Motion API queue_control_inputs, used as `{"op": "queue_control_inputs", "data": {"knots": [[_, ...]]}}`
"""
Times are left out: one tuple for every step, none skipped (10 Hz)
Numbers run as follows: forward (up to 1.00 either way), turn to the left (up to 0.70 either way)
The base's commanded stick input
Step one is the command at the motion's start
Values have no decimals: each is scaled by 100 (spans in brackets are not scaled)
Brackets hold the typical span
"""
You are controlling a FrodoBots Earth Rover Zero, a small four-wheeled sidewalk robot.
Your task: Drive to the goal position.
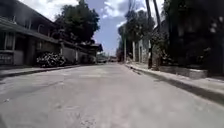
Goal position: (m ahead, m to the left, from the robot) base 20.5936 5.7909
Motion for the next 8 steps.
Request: {"op": "queue_control_inputs", "data": {"knots": [[100,-24],[100,0],[100,0],[100,0],[100,0],[100,0],[100,0],[100,0]]}}
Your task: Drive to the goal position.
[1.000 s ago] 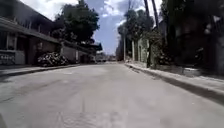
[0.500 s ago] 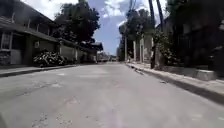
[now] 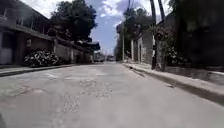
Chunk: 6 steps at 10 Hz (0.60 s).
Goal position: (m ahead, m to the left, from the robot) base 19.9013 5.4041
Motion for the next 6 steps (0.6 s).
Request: {"op": "queue_control_inputs", "data": {"knots": [[100,0],[100,-2],[100,-17],[100,-18],[100,-7],[100,-2]]}}
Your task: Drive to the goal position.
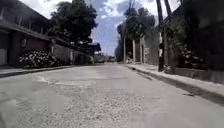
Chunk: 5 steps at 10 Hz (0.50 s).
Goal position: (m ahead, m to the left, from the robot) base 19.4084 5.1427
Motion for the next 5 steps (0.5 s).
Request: {"op": "queue_control_inputs", "data": {"knots": [[100,0],[100,0],[100,0],[100,0],[100,0]]}}
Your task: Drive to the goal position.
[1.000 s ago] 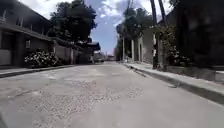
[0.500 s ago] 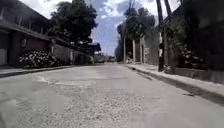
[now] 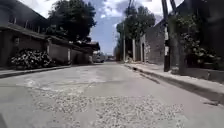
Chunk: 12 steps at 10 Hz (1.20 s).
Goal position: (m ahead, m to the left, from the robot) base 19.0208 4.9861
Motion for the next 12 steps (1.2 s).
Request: {"op": "queue_control_inputs", "data": {"knots": [[100,0],[100,0],[100,-1],[100,-7],[100,-17],[100,-13],[100,-7],[100,0],[100,0],[100,0],[100,0],[100,0]]}}
